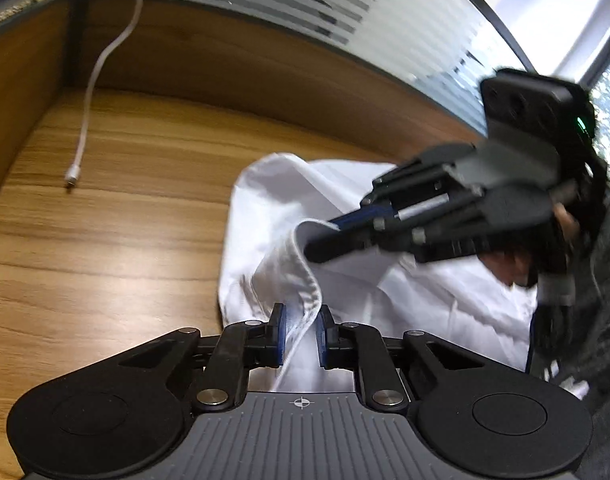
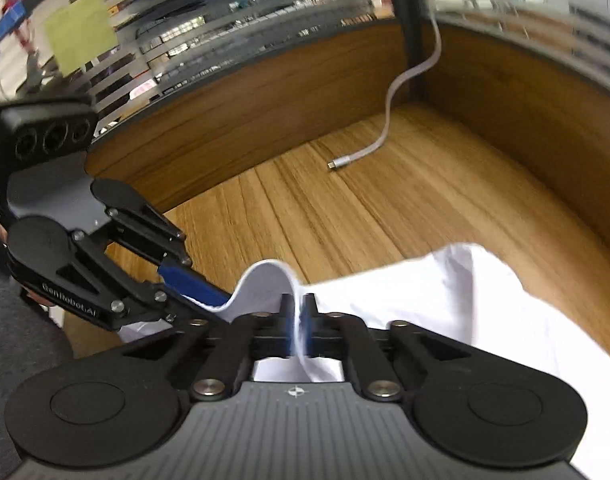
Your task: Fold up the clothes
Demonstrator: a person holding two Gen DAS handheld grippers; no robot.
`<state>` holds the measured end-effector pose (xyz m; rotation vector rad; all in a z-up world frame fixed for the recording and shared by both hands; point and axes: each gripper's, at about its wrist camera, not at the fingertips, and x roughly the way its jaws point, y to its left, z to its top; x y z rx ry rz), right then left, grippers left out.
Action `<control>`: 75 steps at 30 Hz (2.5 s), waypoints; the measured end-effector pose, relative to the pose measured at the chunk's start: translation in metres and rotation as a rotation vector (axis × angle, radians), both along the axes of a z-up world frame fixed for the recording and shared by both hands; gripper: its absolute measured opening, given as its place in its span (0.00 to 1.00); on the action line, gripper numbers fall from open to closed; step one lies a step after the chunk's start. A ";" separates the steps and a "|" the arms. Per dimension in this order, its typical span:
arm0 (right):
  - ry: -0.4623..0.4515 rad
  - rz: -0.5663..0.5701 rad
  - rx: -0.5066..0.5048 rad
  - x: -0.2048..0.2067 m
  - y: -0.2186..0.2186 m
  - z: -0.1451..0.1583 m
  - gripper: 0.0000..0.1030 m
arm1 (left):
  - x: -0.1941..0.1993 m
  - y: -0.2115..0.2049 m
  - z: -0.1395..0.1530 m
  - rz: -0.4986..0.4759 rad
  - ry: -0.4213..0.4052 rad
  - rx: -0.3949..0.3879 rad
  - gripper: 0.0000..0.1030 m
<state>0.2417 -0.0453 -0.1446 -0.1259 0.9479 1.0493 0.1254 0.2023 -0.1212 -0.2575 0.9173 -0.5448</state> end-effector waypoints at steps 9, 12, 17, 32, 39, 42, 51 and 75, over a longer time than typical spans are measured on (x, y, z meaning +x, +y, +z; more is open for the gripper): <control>0.072 0.184 -0.041 0.000 -0.009 -0.002 0.03 | -0.001 0.021 -0.005 -0.025 0.034 -0.041 0.10; 0.102 0.255 -0.076 -0.003 -0.009 -0.009 0.03 | 0.005 0.038 -0.013 -0.015 0.117 -0.131 0.08; 0.242 0.263 -0.054 0.004 -0.015 -0.024 0.03 | 0.020 0.053 -0.033 -0.024 0.259 -0.255 0.08; 0.750 -0.041 0.153 0.041 -0.070 -0.088 0.07 | 0.036 0.072 -0.058 0.003 0.401 -0.313 0.06; 0.608 -0.029 0.157 0.035 -0.057 -0.055 0.13 | 0.037 0.068 -0.054 0.014 0.385 -0.265 0.07; 0.530 -0.020 0.169 0.033 -0.042 -0.043 0.16 | 0.036 0.068 -0.056 0.032 0.386 -0.280 0.07; 0.560 0.001 0.129 0.043 -0.007 -0.063 0.16 | 0.028 0.070 -0.054 0.064 0.372 -0.307 0.07; 0.891 -0.219 0.203 0.054 -0.043 -0.096 0.22 | 0.021 0.088 -0.048 0.062 0.428 -0.404 0.07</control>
